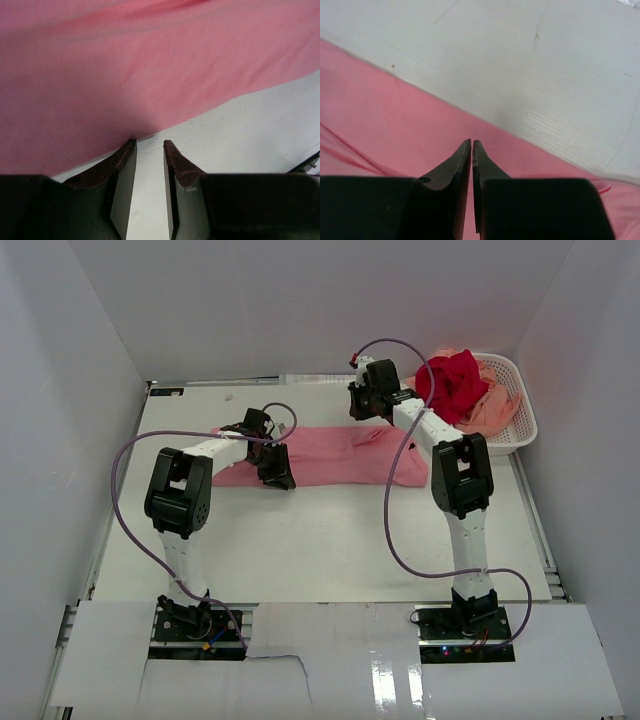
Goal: Fold and stack the t-shirts
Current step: Fold the other side of the tshirt into a rectangle, then rotate the tshirt 90 degrees
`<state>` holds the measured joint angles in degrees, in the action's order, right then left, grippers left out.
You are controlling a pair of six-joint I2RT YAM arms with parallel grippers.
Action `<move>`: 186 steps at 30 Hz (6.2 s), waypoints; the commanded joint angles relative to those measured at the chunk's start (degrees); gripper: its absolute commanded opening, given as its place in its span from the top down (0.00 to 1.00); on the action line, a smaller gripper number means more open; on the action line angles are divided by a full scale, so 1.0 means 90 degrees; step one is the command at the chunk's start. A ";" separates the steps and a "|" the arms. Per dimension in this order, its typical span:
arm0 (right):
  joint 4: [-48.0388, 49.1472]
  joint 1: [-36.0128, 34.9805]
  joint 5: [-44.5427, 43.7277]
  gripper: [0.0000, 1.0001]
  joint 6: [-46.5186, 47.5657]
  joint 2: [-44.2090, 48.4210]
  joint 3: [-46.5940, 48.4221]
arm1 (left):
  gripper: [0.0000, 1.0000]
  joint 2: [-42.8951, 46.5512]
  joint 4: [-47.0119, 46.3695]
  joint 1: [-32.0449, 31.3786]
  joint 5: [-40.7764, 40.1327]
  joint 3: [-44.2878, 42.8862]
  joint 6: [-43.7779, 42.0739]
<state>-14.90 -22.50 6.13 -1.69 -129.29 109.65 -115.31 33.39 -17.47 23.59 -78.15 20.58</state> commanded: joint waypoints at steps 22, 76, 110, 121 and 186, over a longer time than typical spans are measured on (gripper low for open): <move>-0.0728 0.0215 0.0432 0.52 -0.0768 0.1350 -0.1822 | 0.60 0.0009 0.0099 -0.0012 -0.0229 0.0031 -0.0128; -0.0356 0.0508 0.0998 0.53 -0.1169 0.2070 -0.2250 | 0.59 0.0421 0.0519 0.1150 0.0132 -0.1561 0.0126; -0.1050 0.0733 -0.0983 0.92 -0.1149 0.2218 -0.4292 | 0.60 -0.1416 0.0607 0.1737 -0.1459 -0.2176 -0.0138; -0.1196 0.0821 -0.1170 0.92 -0.1228 0.2149 -0.4195 | 0.60 -0.1212 0.0646 0.1785 -0.1373 -0.2175 0.0076; -0.1548 0.1406 0.1154 0.83 -0.1695 -0.1883 0.1029 | 0.75 0.1795 0.0656 0.1376 -0.0933 0.2354 0.0584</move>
<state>-26.41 -10.76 14.55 -15.20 -140.20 116.95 -100.86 35.33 -3.95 14.26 -60.40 25.52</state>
